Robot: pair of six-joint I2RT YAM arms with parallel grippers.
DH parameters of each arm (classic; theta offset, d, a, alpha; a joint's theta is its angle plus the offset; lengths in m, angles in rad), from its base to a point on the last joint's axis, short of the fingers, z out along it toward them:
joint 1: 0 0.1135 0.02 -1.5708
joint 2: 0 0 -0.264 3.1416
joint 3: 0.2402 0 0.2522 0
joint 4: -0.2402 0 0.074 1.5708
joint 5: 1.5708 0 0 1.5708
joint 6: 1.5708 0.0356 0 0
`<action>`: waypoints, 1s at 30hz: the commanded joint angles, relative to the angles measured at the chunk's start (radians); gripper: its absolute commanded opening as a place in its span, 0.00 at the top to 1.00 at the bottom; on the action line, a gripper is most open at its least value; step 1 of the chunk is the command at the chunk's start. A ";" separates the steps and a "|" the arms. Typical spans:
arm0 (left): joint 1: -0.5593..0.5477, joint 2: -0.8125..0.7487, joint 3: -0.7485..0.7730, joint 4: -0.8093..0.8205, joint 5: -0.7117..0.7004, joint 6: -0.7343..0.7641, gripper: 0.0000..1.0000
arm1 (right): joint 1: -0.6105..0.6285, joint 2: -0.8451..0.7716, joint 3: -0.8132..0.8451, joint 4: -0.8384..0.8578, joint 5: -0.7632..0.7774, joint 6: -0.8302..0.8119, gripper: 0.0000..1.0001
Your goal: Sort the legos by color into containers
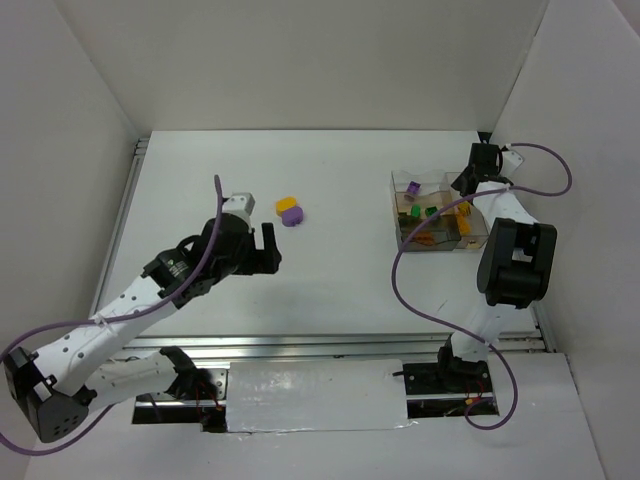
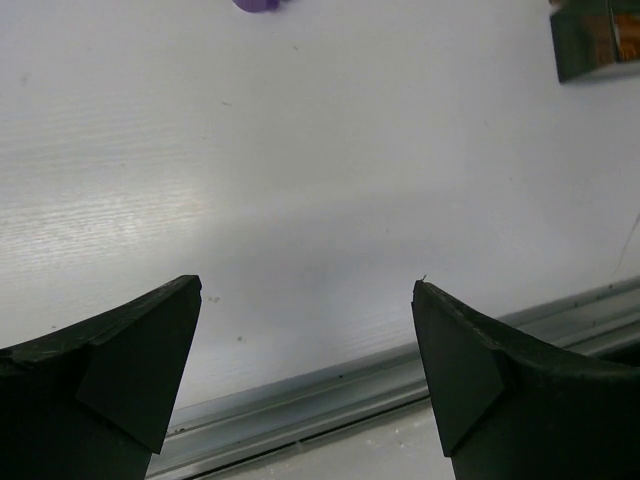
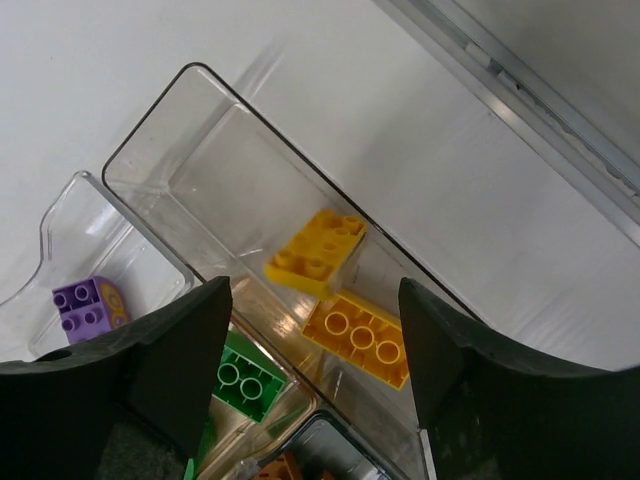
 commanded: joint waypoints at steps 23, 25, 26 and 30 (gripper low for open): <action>0.272 0.845 0.659 -0.043 -0.047 -0.138 0.00 | 0.391 -0.922 -0.636 0.081 -0.656 0.110 0.00; 0.271 0.955 0.735 -0.095 -0.058 -0.157 0.00 | 0.394 -0.981 -0.641 0.051 -0.664 0.093 0.00; 0.267 0.986 0.787 -0.123 -0.064 -0.175 0.00 | 0.395 -1.018 -0.644 0.023 -0.664 0.084 0.00; 0.264 1.083 0.844 -0.131 -0.070 -0.222 0.00 | 0.398 -1.084 -0.656 -0.019 -0.685 0.066 0.00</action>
